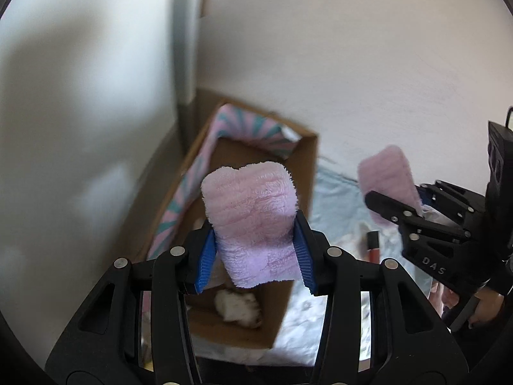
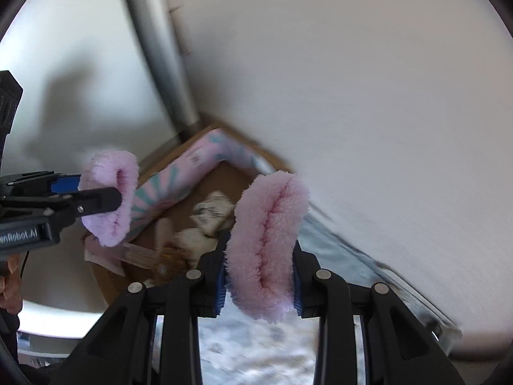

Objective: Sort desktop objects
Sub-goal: 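Carry both pink hair ties into the striped box and release them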

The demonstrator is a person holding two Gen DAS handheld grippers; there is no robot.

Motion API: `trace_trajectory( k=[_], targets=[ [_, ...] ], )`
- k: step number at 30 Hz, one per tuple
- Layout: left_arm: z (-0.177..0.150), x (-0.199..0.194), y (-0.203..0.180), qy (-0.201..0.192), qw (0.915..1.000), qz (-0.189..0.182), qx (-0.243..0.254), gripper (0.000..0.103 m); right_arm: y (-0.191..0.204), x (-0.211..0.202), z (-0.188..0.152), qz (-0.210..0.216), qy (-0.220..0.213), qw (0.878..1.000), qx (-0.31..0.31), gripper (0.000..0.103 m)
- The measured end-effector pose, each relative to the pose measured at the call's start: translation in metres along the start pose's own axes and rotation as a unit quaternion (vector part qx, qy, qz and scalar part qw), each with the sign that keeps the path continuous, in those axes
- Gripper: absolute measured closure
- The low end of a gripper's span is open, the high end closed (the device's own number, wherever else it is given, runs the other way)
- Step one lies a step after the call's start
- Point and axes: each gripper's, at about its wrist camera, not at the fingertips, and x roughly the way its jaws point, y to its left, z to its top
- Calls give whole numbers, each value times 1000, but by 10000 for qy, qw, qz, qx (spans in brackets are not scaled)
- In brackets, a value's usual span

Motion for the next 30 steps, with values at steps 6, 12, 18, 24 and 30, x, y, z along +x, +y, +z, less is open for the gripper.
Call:
trace_trajectory(
  k=[6,12,18,24,30],
  targets=[
    [-30,11,24,320,9993,61,-197,62,50,38,14,286,261,9985,-390,74],
    [-46,21,39,489,9982,71,-340,62,73,61,19,386,480,9968,-506,74],
    [-47,26,47,573,9975,77,-405,62,80,72,22,373,577,9960,-571,74],
    [-49,29,50,655,9969,84,-428,62,79,79,25,380,647,9955,-572,74],
    [-47,34,50,696,9966,63,-439,62,80,82,29,419,667,9952,-583,74]
  ],
)
